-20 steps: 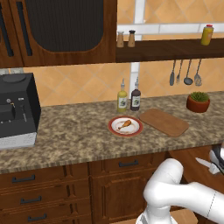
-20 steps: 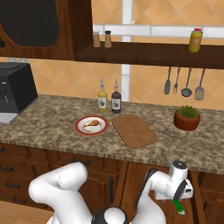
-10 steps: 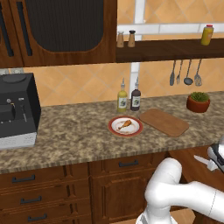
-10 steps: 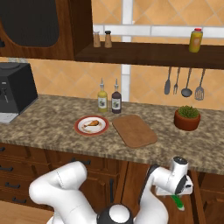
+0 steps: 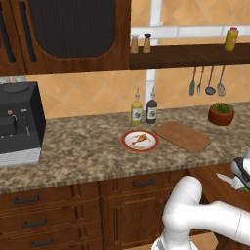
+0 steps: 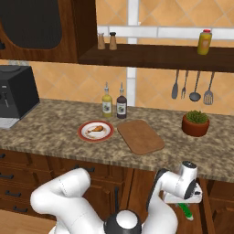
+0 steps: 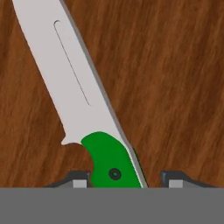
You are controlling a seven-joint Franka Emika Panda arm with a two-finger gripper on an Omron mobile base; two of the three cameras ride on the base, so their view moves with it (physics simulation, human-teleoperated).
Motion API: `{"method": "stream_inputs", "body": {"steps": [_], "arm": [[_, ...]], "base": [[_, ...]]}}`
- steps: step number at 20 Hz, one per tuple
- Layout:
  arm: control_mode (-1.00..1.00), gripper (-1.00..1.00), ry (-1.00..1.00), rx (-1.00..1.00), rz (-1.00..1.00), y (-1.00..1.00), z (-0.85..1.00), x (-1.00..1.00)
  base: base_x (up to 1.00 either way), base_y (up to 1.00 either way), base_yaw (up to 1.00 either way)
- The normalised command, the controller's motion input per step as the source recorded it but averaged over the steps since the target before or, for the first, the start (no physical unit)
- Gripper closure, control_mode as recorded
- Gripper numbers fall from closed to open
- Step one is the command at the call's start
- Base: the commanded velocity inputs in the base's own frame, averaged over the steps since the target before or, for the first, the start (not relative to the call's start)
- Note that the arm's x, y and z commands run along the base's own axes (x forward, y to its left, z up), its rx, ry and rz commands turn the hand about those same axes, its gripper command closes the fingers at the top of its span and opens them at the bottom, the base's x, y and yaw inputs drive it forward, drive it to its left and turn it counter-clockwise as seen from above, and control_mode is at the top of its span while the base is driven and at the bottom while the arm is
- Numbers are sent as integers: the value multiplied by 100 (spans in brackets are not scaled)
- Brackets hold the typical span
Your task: Pick up the knife from the drawer and place it on the cutting board. Then place the meat from the plate to the cutting board.
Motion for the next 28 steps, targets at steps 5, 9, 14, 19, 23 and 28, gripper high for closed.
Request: {"method": "stream_inputs", "body": {"steps": [5,9,14,19,23,28], "arm": [[-100,100,0,5,0,-4,-4,-67],[-100,100,-12,10,0,-2,10,-84],[-100,100,-16,7,0,1,72,-44],[-100,100,-17,4,0,14,100,-29],[-100,100,-17,5,0,14,100,-26],[-100,100,-12,2,0,38,100,-1]], "base": [[0,0,0],[0,0,0],[0,0,0],[0,0,0],[0,0,0],[0,0,0]]}}
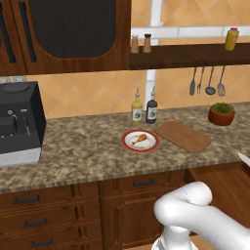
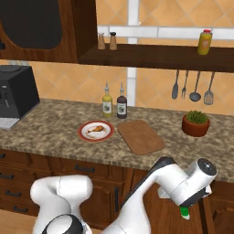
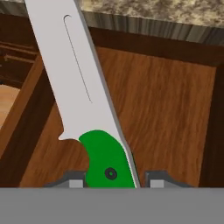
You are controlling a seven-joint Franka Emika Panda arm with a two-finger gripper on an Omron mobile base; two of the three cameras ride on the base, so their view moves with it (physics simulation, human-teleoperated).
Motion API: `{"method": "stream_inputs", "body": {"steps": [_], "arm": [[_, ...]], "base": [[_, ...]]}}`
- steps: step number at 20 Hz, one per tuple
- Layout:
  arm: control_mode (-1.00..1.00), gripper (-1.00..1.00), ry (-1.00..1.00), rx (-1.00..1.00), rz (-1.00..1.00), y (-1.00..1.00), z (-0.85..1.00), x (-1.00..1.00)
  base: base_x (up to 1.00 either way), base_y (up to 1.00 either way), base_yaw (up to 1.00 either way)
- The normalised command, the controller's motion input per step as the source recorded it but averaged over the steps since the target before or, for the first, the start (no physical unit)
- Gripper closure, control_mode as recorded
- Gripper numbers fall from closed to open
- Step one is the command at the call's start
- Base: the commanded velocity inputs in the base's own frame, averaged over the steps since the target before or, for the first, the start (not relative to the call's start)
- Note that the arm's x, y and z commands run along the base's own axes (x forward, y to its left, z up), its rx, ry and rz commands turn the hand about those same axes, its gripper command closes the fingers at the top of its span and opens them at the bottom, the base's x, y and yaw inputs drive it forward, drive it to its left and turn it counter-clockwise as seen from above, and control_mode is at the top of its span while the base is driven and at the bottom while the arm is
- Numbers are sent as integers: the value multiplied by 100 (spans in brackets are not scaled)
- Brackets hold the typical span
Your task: Pick up the knife from the drawer and place it on the cutting board. Then place the meat from the plate to the cutting board.
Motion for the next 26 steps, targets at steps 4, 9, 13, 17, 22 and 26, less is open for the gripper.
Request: {"method": "stream_inputs", "body": {"steps": [4,9,13,17,22,26], "arm": [[-100,100,-9,0,0,60,96,0],[-100,100,-2,0,0,63,51,65],[-100,100,4,-1,0,50,4,92],[-100,100,14,-1,0,32,0,85],[-100,100,14,0,0,7,2,66],[-100,100,24,-3,0,9,22,67]], "base": [[0,0,0],[0,0,0],[0,0,0],[0,0,0],[0,0,0],[0,0,0]]}}
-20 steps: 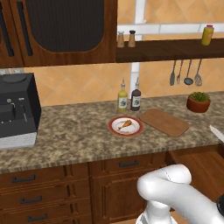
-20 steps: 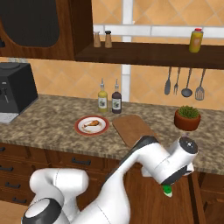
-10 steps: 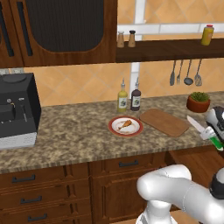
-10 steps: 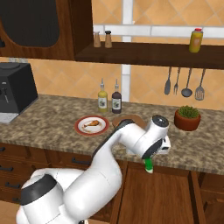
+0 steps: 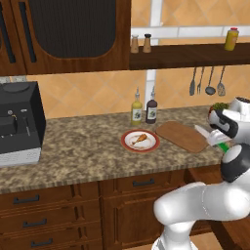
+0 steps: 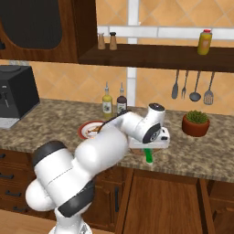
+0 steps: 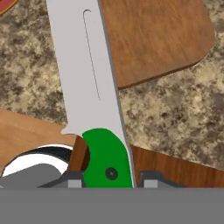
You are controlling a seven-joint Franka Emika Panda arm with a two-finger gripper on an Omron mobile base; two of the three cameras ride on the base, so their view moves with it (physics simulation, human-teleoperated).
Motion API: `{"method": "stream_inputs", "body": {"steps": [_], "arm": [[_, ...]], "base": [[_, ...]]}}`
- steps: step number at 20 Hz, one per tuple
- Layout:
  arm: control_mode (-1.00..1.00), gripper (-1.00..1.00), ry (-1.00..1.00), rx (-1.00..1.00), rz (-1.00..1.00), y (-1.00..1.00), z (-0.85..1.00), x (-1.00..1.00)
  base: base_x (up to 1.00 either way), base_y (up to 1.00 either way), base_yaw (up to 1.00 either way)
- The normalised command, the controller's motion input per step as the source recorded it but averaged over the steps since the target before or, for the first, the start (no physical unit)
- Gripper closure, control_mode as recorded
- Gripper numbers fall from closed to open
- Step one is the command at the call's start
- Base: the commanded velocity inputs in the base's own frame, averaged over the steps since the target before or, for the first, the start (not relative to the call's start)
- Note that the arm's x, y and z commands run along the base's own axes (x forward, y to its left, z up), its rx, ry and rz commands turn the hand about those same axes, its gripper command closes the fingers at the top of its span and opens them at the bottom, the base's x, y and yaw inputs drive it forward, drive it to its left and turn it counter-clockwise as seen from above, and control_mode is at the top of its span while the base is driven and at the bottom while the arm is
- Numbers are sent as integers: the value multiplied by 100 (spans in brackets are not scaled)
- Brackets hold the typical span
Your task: Pick up the knife from the drawer and place it on the cutting board. Then place the meat from the plate to the cutting board.
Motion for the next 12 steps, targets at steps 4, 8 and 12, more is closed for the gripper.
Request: {"method": "stream_inputs", "body": {"steps": [4,8,12], "arm": [[-100,100,15,-1,0,8,2,61],[-100,100,0,0,0,3,-26,67],[-100,100,-1,0,0,0,-32,67]], "base": [[0,0,0],[0,0,0],[0,0,0]]}}
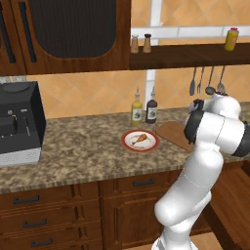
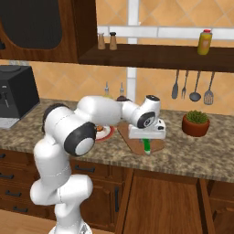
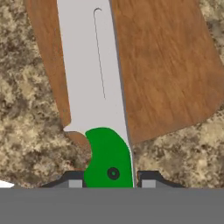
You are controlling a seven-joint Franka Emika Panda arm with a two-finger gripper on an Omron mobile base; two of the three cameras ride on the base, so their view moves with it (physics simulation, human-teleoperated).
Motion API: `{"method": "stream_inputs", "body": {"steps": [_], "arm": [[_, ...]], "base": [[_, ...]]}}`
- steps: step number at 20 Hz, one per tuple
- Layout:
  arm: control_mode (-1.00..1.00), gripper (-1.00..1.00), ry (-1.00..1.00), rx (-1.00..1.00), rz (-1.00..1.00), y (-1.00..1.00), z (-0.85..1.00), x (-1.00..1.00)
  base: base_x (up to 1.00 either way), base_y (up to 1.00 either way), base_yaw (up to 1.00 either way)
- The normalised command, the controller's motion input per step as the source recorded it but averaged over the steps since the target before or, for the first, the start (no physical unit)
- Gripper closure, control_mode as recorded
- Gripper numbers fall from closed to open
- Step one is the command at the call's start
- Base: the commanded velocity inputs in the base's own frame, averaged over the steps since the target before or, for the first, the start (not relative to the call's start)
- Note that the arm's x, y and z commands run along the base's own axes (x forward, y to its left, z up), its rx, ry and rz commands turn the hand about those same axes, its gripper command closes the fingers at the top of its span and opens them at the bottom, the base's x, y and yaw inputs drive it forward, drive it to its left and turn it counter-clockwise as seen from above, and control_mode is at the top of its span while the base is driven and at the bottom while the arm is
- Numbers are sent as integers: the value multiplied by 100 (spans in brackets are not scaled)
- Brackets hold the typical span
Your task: Pick up the knife from the drawer and place it on the cutting board. Then place the meat from the plate to the cutting board.
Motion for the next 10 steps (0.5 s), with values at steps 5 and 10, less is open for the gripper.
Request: {"method": "stream_inputs", "body": {"steps": [5,10], "arm": [[-100,100,-9,0,3,0,-20,60],[-100,100,-3,0,15,0,-4,34]], "base": [[0,0,0],[0,0,0]]}}
